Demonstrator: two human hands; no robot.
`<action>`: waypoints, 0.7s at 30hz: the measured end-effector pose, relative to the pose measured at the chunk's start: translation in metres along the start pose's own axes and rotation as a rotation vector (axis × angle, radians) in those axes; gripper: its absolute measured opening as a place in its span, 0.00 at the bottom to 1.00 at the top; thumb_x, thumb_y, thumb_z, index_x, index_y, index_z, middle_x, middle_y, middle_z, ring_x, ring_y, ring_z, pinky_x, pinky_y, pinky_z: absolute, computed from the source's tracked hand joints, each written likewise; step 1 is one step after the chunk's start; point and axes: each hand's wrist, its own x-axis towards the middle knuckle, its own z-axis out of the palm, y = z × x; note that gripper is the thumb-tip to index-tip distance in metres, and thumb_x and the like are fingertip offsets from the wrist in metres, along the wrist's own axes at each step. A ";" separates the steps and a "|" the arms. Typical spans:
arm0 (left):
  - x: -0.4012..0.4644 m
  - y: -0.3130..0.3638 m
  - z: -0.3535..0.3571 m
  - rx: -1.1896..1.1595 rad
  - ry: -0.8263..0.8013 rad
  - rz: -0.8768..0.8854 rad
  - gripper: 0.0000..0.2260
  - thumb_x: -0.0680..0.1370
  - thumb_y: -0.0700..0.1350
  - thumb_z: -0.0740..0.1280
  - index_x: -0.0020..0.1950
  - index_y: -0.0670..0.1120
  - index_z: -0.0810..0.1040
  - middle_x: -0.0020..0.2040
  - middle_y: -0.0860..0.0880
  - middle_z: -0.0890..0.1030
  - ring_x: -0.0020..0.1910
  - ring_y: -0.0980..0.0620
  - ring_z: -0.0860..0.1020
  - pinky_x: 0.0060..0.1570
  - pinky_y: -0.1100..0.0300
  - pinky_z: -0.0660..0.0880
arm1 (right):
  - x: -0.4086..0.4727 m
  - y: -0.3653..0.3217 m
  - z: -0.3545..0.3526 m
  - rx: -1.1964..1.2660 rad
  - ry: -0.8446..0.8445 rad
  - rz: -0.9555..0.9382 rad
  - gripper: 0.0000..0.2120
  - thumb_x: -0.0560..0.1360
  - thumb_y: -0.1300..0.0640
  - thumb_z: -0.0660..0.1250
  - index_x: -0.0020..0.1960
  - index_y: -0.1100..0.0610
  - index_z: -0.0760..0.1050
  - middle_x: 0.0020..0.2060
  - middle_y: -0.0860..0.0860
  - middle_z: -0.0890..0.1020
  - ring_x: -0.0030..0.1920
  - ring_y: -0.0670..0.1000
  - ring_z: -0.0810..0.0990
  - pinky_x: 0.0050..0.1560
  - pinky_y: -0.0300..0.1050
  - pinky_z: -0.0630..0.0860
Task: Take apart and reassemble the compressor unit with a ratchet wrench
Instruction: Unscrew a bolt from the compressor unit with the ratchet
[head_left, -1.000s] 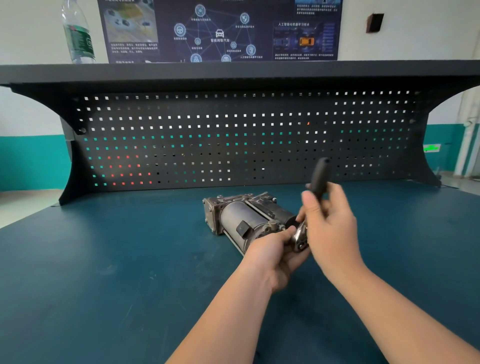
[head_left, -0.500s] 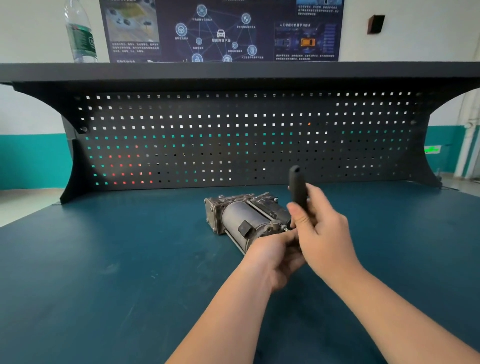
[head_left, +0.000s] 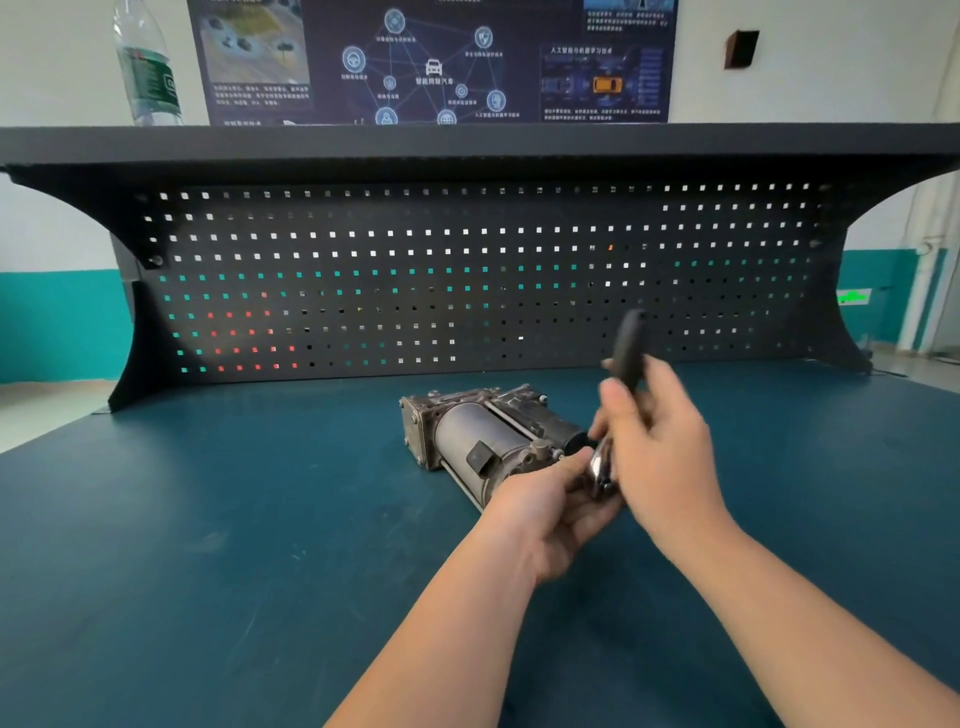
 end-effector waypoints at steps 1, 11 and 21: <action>0.000 0.000 -0.001 0.014 0.000 -0.002 0.05 0.78 0.39 0.65 0.49 0.37 0.78 0.36 0.43 0.82 0.28 0.52 0.82 0.27 0.61 0.79 | -0.003 0.001 0.002 -0.107 -0.063 -0.108 0.04 0.77 0.49 0.61 0.52 0.44 0.72 0.30 0.46 0.79 0.29 0.44 0.76 0.32 0.36 0.73; -0.002 -0.001 0.001 -0.002 -0.001 0.003 0.08 0.78 0.37 0.64 0.53 0.33 0.74 0.40 0.37 0.81 0.35 0.44 0.82 0.33 0.58 0.81 | 0.011 0.022 -0.004 0.634 0.400 0.858 0.13 0.82 0.53 0.56 0.41 0.58 0.66 0.32 0.57 0.74 0.14 0.43 0.66 0.16 0.32 0.61; 0.002 -0.005 -0.002 -0.041 0.024 0.039 0.06 0.78 0.39 0.64 0.48 0.37 0.78 0.33 0.44 0.82 0.29 0.51 0.81 0.27 0.62 0.78 | -0.006 0.006 0.002 -0.171 0.079 -0.108 0.04 0.77 0.47 0.62 0.49 0.46 0.72 0.34 0.44 0.78 0.31 0.43 0.75 0.35 0.34 0.71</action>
